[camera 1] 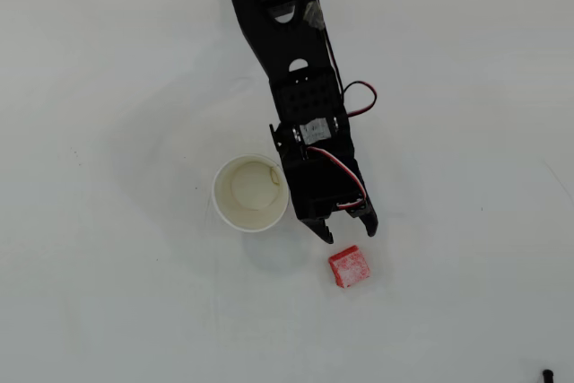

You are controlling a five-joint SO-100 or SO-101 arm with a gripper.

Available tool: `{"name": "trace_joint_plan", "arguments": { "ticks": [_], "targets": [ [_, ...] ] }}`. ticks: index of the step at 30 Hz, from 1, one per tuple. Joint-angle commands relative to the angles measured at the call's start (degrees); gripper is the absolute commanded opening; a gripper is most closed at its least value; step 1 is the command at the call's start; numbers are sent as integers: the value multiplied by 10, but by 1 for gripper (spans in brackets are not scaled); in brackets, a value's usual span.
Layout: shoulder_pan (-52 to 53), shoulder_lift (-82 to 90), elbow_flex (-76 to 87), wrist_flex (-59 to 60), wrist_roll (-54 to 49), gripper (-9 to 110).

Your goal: Grasp a red cube and put it in the cup.

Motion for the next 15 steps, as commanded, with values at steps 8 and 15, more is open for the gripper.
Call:
{"name": "trace_joint_plan", "arguments": {
  "ticks": [8,15],
  "targets": [
    [-4,-48,-55,-47,-12,25],
    [-7,-92,-76,-70,-27,32]
  ]
}}
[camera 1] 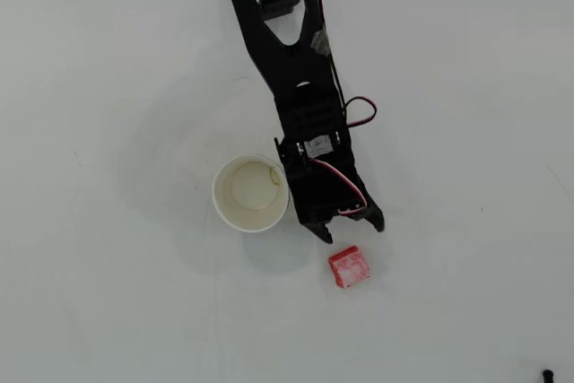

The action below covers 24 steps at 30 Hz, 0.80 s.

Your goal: Grasp a red cube and put it in the cup.

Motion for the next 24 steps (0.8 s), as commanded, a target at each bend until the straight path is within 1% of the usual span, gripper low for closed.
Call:
{"name": "trace_joint_plan", "arguments": {
  "ticks": [1,12,24],
  "targets": [
    [-7,-8,-57,-25,-12,33],
    [6,-92,-112,-47,-26,33],
    [65,-105,-135,-38,-21,33]
  ]
}}
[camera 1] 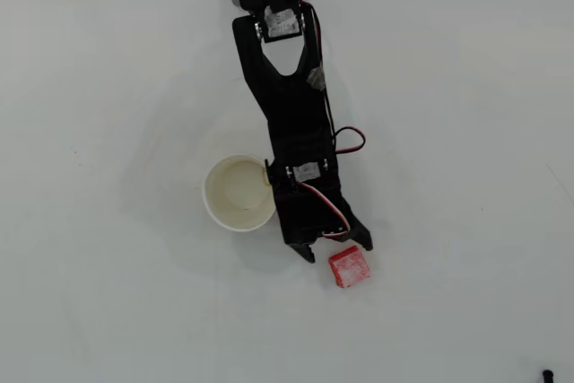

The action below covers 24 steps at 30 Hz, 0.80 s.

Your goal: Grasp a red cube and put it in the cup.

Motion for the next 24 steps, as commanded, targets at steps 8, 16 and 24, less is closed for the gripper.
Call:
{"name": "trace_joint_plan", "arguments": {
  "ticks": [8,16,24],
  "targets": [
    [24,-14,-58,-4,-3,33],
    [3,-26,-66,-26,-3,33],
    [-18,-25,-65,-35,-4,33]
  ]
}}
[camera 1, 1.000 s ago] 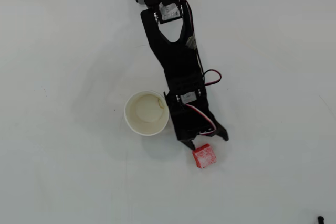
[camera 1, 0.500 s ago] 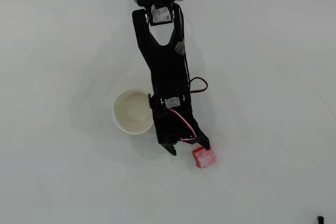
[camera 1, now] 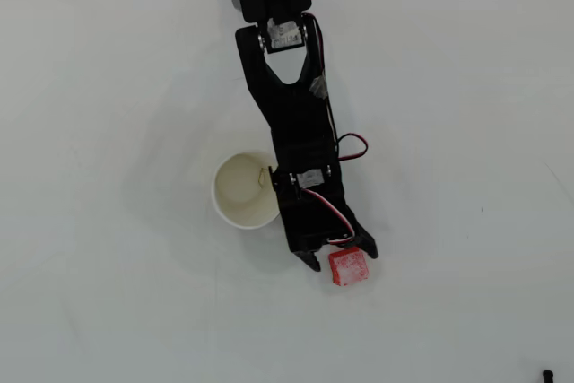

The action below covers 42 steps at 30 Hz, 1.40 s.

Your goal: Grasp a red cube and put it in the cup.

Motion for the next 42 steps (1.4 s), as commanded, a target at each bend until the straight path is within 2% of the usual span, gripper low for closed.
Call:
{"name": "trace_joint_plan", "arguments": {
  "ticks": [1,17,42],
  "targets": [
    [-4,14,-31,-11,-4,33],
    [-22,0,-30,-39,-9,33],
    [15,-38,-57,-40,-11,33]
  ]
}}
